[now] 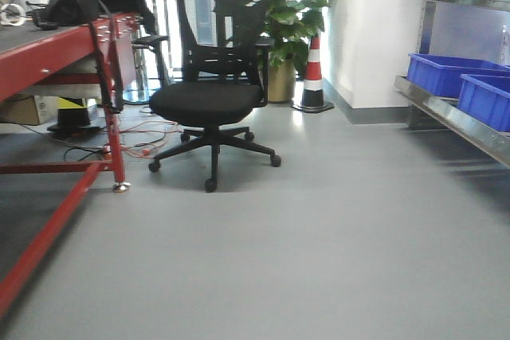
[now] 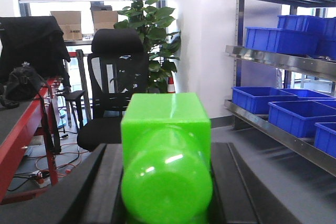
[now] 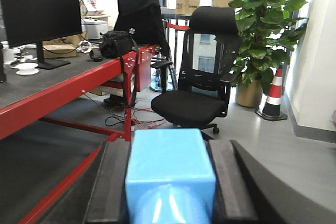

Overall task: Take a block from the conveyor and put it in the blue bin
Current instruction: 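Drive toward the steel shelf rack of blue bins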

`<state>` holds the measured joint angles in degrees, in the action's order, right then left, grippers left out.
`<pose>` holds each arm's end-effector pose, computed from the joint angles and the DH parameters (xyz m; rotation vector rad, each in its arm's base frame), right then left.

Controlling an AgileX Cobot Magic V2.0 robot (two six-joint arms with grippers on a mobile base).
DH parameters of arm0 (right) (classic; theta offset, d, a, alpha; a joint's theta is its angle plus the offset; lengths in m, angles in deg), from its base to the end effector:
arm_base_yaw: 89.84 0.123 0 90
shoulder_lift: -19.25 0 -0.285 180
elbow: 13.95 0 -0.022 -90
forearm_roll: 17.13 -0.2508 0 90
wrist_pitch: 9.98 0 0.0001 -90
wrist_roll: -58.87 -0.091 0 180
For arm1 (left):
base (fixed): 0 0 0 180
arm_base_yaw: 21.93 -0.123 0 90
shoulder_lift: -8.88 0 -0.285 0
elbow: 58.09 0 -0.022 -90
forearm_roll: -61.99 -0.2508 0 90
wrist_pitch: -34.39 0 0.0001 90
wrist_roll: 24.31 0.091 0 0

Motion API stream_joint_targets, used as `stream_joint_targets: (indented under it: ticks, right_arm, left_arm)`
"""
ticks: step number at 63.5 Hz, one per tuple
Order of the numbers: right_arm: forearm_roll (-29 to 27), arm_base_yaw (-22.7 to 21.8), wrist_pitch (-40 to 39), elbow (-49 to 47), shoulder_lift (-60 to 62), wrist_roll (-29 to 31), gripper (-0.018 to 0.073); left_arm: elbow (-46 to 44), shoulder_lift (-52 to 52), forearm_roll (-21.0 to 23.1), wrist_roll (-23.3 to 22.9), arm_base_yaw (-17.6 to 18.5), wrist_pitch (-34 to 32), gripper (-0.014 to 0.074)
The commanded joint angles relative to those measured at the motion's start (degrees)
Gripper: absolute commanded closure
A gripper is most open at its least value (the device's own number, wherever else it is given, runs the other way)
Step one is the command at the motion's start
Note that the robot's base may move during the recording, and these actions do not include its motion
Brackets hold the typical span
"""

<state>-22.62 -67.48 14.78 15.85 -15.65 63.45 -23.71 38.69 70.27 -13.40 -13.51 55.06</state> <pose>0.0675 0.0317 0.4140 -0.3301 1.5348 0.3441 0.0581 -0.0133 0.4020 0.1901 1.4665 -0.1121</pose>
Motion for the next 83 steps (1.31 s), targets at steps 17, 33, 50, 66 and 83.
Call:
stream_joint_targets:
  ticks: [17,33,50,66,83]
  right_arm:
    - [0.23,0.11,-1.27,0.09,0.35,0.07,0.0720]
    - [0.23,0.11,-1.27,0.09,0.35,0.07,0.0720]
    - [0.23,0.11,-1.27,0.09,0.35,0.07,0.0720]
    - [0.23,0.11,-1.27,0.09,0.35,0.07,0.0720]
    - [0.23,0.11,-1.27,0.09,0.35,0.07,0.0720]
  left_arm:
    - [-0.08,-0.19,0.18,-0.02,0.27,-0.80,0.0707]
    - [-0.08,-0.19,0.18,-0.02,0.27,-0.80,0.0707]
    - [-0.08,-0.19,0.18,-0.02,0.27,-0.80,0.0707]
    - [-0.08,-0.19,0.18,-0.02,0.27,-0.80,0.0707]
    - [-0.08,-0.19,0.18,-0.02,0.27,-0.80,0.0707]
